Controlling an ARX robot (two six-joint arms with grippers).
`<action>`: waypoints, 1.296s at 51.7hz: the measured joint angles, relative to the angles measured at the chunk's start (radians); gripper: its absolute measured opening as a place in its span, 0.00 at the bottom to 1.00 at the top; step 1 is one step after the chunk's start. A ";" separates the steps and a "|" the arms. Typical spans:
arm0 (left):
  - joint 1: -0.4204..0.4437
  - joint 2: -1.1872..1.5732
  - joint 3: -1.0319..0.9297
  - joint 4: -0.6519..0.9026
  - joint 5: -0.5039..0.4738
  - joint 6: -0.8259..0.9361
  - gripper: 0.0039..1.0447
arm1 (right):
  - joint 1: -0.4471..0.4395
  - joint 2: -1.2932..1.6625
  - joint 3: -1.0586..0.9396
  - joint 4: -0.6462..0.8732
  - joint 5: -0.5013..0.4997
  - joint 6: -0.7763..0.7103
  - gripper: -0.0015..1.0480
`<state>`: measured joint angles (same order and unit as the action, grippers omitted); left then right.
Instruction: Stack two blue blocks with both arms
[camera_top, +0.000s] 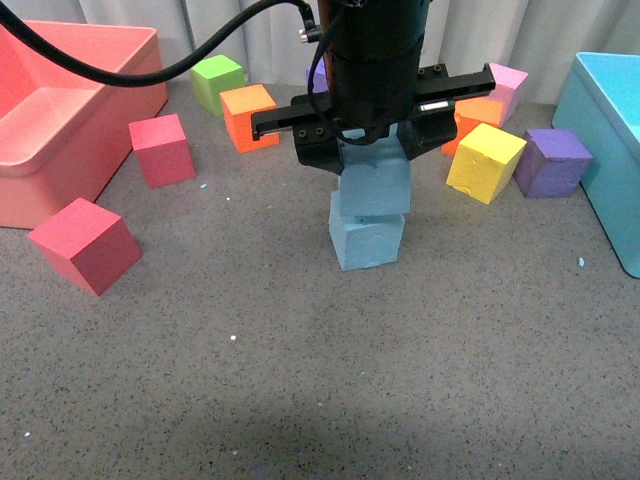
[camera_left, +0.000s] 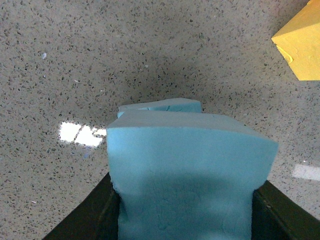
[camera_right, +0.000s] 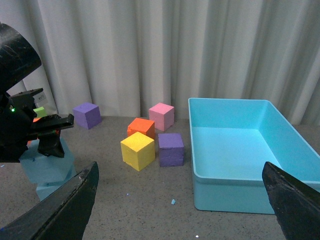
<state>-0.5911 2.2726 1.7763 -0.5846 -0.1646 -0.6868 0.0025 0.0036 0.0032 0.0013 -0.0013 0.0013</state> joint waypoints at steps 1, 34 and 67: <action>0.000 0.004 0.001 0.000 0.000 0.000 0.45 | 0.000 0.000 0.000 0.000 0.000 0.000 0.91; -0.004 0.026 0.002 0.040 -0.011 0.005 0.76 | 0.000 0.000 0.000 0.000 0.000 0.000 0.91; 0.158 -0.550 -1.085 1.609 -0.259 0.635 0.37 | 0.000 0.000 0.000 0.000 0.001 0.000 0.91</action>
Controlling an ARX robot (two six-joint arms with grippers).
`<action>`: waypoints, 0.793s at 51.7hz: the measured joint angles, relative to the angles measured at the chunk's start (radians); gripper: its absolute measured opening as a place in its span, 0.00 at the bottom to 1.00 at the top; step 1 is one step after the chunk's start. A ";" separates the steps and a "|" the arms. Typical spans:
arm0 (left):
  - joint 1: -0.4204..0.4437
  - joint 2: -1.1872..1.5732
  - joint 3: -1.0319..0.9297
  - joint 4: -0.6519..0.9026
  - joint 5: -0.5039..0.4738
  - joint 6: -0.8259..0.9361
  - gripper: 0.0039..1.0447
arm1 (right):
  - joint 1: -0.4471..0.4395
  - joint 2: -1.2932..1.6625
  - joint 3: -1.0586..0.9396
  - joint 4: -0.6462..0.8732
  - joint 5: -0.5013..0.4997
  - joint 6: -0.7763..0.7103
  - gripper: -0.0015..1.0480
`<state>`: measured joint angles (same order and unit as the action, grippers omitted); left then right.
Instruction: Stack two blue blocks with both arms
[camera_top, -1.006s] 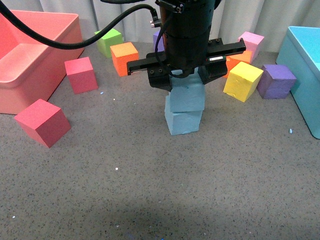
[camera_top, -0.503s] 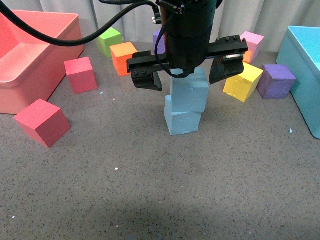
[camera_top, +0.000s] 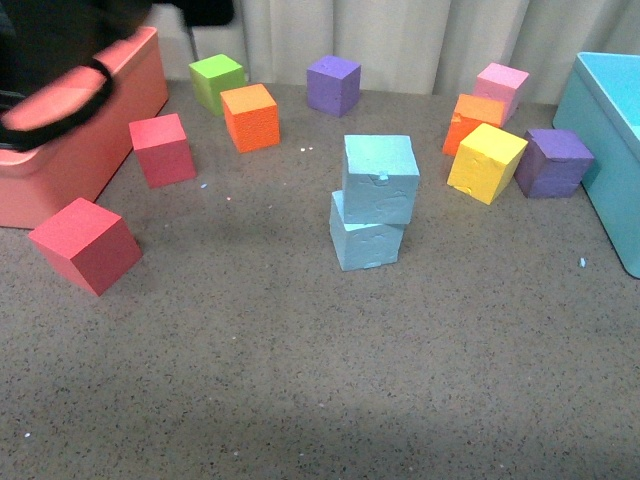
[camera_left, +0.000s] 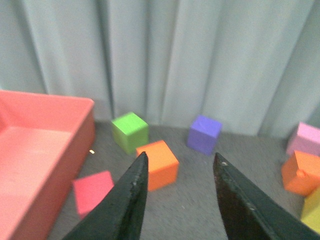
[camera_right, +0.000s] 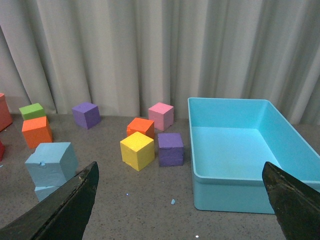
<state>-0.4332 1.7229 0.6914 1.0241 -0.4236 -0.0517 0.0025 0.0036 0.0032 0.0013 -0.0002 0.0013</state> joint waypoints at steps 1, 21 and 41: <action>0.006 -0.015 -0.016 0.011 0.004 0.003 0.35 | 0.000 0.000 0.000 0.000 0.000 0.000 0.91; 0.175 -0.323 -0.409 0.097 0.179 0.039 0.03 | 0.000 0.000 0.000 0.000 0.000 0.000 0.91; 0.322 -0.707 -0.626 -0.089 0.316 0.043 0.03 | 0.000 0.000 0.000 0.000 -0.001 0.000 0.91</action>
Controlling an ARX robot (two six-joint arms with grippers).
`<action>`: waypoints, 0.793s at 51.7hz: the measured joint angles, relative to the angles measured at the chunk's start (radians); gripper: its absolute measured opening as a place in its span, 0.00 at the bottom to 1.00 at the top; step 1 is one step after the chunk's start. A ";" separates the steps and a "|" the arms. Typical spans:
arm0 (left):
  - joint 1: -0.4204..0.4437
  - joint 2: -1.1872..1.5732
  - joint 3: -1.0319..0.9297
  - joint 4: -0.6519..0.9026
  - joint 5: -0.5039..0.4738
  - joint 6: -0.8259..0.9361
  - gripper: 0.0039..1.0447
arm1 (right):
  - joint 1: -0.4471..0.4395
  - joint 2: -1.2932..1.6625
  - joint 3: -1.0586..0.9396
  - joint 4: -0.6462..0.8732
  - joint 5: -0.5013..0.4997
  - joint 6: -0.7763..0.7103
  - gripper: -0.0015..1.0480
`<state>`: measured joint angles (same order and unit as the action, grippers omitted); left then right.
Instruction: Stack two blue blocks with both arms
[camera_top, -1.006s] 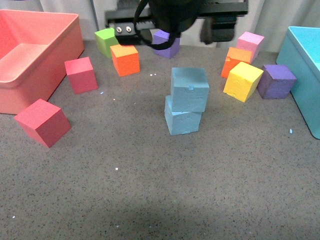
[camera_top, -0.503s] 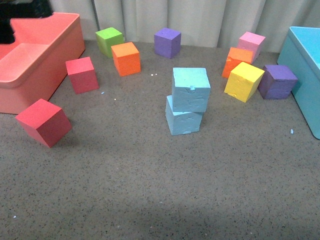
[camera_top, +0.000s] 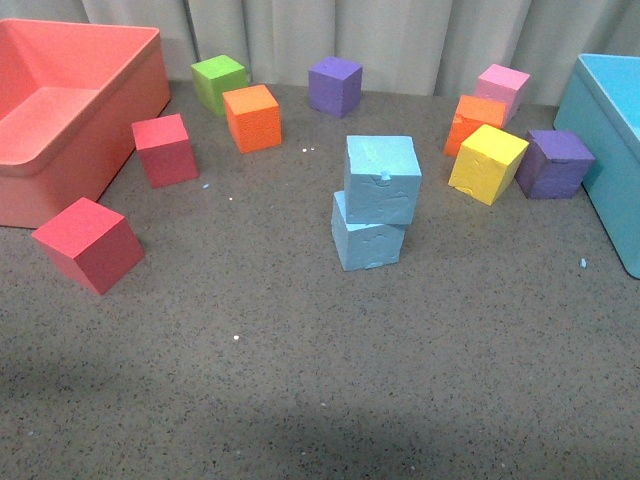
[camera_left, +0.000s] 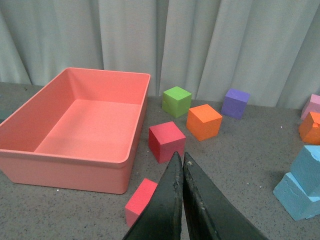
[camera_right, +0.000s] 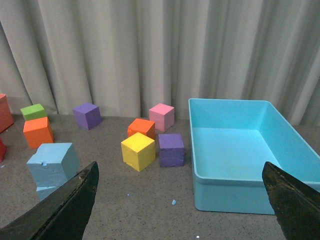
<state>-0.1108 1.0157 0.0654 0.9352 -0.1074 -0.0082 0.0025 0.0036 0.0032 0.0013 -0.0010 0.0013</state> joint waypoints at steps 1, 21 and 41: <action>0.004 -0.018 -0.005 -0.013 0.004 0.000 0.03 | 0.000 0.000 0.000 0.000 0.000 0.000 0.91; 0.107 -0.349 -0.045 -0.287 0.105 0.001 0.03 | 0.000 0.000 0.000 0.000 0.000 0.000 0.91; 0.108 -0.584 -0.046 -0.504 0.105 0.001 0.03 | 0.000 0.000 0.000 0.000 0.000 0.000 0.91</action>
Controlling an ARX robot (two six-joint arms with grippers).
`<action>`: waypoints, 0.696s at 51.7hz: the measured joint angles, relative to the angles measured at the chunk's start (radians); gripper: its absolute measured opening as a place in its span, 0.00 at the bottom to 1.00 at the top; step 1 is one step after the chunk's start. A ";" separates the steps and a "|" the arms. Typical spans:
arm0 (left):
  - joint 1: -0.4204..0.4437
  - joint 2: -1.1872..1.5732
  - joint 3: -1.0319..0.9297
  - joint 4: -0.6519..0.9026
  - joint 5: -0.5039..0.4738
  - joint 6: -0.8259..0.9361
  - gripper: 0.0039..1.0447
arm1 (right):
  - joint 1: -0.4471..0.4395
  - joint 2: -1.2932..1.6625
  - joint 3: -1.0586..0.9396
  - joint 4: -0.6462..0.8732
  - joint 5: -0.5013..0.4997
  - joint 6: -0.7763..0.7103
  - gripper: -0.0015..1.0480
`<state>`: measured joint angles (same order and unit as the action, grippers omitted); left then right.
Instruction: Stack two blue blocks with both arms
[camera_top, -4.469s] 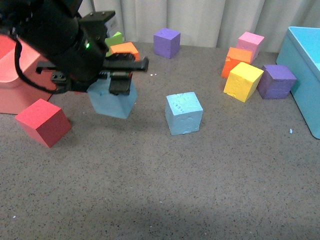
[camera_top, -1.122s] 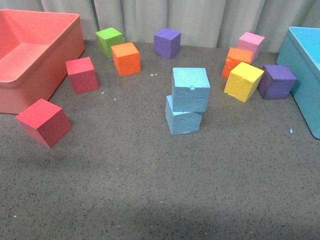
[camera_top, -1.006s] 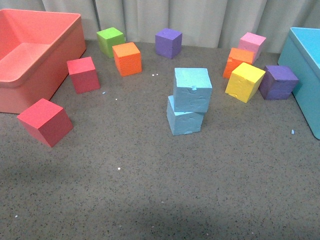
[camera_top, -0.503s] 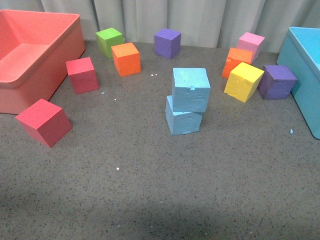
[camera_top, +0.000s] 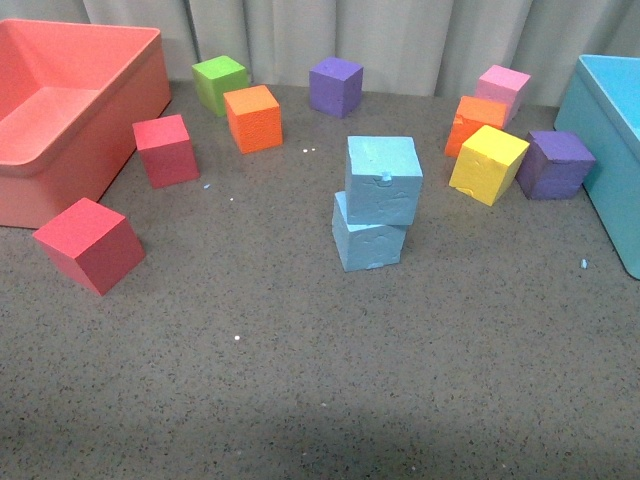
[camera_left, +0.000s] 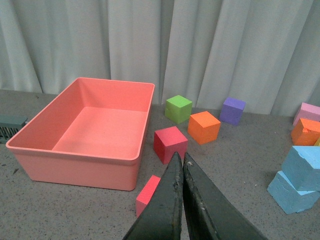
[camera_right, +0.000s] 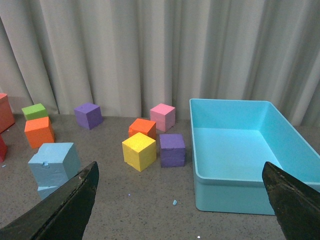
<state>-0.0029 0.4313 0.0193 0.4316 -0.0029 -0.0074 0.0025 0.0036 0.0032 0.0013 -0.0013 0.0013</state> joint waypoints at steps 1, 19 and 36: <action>0.000 -0.015 0.000 -0.015 0.000 0.000 0.03 | 0.000 0.000 0.000 0.000 0.000 0.000 0.91; 0.000 -0.182 0.000 -0.178 0.000 0.000 0.03 | 0.000 0.000 0.000 0.000 0.000 0.000 0.91; 0.000 -0.367 0.000 -0.399 0.001 0.000 0.03 | 0.000 0.000 0.000 0.000 0.000 0.000 0.91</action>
<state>-0.0029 0.0639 0.0193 0.0322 -0.0017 -0.0074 0.0025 0.0036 0.0032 0.0013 -0.0010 0.0013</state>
